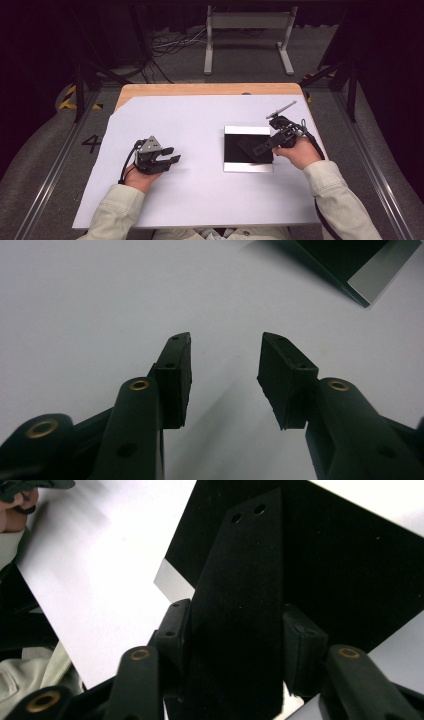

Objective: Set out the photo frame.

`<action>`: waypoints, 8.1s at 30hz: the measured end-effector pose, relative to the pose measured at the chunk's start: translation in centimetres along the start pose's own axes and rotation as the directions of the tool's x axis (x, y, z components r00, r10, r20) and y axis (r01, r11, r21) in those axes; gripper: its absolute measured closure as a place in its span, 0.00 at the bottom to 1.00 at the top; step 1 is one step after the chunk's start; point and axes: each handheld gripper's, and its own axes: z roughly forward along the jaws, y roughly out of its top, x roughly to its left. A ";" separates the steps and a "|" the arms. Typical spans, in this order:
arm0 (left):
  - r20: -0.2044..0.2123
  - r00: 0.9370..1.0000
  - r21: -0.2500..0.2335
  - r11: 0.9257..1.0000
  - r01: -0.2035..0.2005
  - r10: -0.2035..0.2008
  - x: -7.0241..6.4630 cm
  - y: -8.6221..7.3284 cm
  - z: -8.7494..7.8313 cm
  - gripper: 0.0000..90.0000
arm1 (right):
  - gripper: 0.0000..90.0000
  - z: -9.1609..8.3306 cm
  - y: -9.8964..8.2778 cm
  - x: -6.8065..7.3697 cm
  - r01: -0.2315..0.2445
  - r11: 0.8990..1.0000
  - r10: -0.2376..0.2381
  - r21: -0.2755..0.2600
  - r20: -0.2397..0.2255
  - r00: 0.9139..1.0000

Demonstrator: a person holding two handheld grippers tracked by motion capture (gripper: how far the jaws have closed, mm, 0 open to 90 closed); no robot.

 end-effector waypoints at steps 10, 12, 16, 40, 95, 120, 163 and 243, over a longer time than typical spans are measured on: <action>0.000 1.000 0.000 1.000 -0.001 0.001 0.0 0.0 0.1 0.63 | 0.76 -1.1 -0.7 0.7 0.039 0.998 -0.038 0.052 -0.032 0.999; 0.000 1.000 0.000 1.000 -0.003 0.003 0.0 0.0 0.1 0.63 | 0.81 -1.3 -0.8 0.8 0.041 0.997 -0.038 0.071 -0.044 0.998; 0.000 1.000 0.001 1.000 0.002 -0.002 0.0 0.0 0.1 0.63 | 0.88 -1.4 -1.0 1.0 0.066 0.993 -0.059 0.102 -0.067 0.996; -0.003 1.000 0.003 1.000 0.001 -0.001 0.1 -0.1 0.1 0.63 | 0.98 -1.0 -0.2 5.7 0.300 0.950 -0.304 -0.082 -0.042 0.952; -0.006 1.000 0.001 1.000 0.003 -0.003 0.1 -0.1 0.0 0.63 | 0.94 2.1 -2.1 3.0 0.601 0.799 -0.587 0.003 0.221 0.779; -0.028 1.000 -0.028 1.000 -0.013 0.012 0.0 0.4 0.2 0.57 | 0.77 0.7 -3.8 2.6 0.557 0.818 -0.515 -0.143 0.251 0.820; 0.003 1.000 -0.024 1.000 -0.004 0.004 -1.3 6.6 7.0 0.91 | 0.80 -4.3 -8.9 -0.5 0.438 0.794 -0.265 -0.422 0.408 0.874; 0.348 0.920 0.202 0.944 -0.262 0.181 -4.7 7.5 11.8 1.00 | 1.00 -5.8 -9.9 -1.6 0.262 0.876 -0.137 -0.404 0.312 0.940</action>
